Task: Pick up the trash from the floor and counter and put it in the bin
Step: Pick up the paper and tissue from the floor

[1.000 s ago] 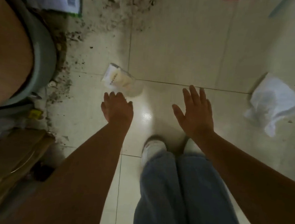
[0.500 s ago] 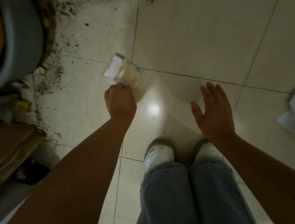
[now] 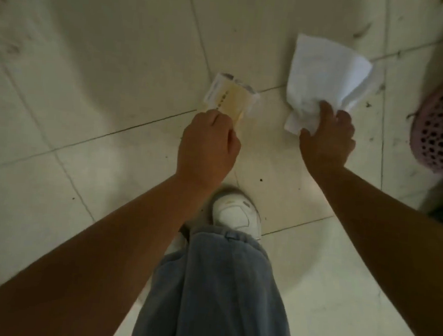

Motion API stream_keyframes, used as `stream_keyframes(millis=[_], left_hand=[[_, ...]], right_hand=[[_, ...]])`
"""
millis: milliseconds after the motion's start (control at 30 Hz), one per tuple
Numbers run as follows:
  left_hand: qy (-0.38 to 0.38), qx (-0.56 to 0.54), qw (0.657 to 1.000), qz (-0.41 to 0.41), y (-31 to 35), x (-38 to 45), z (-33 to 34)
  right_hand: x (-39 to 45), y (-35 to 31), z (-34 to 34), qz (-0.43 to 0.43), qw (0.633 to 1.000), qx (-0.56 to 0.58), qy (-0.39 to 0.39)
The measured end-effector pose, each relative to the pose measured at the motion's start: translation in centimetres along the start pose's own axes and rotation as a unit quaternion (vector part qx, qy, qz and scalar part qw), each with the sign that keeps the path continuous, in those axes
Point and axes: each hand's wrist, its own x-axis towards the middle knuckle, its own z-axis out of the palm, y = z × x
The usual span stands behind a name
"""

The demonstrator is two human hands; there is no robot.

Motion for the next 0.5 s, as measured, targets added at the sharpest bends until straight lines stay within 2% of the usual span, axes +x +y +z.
stream_keyframes(millis=[167, 267, 400, 500], left_hand=[[-0.091, 0.076, 0.992, 0.051, 2.0, 0.0, 0.6], [-0.134, 0.116, 0.982, 0.068, 5.1, -1.3, -1.9], [-0.182, 0.142, 0.964, 0.132, 12.4, -4.3, -7.5], [-0.255, 0.194, 0.931, 0.176, 20.3, -7.3, -12.1]], right_hand=[[-1.3, 2.9, 0.1, 0.014, 0.993, 0.108, 0.037], [-5.8, 5.1, -2.1, 0.035, 0.988, 0.151, 0.001], [-14.3, 8.6, -7.6, 0.104, 0.969, 0.223, -0.002], [-20.7, 12.3, -13.0, 0.182, 0.946, 0.268, 0.003]])
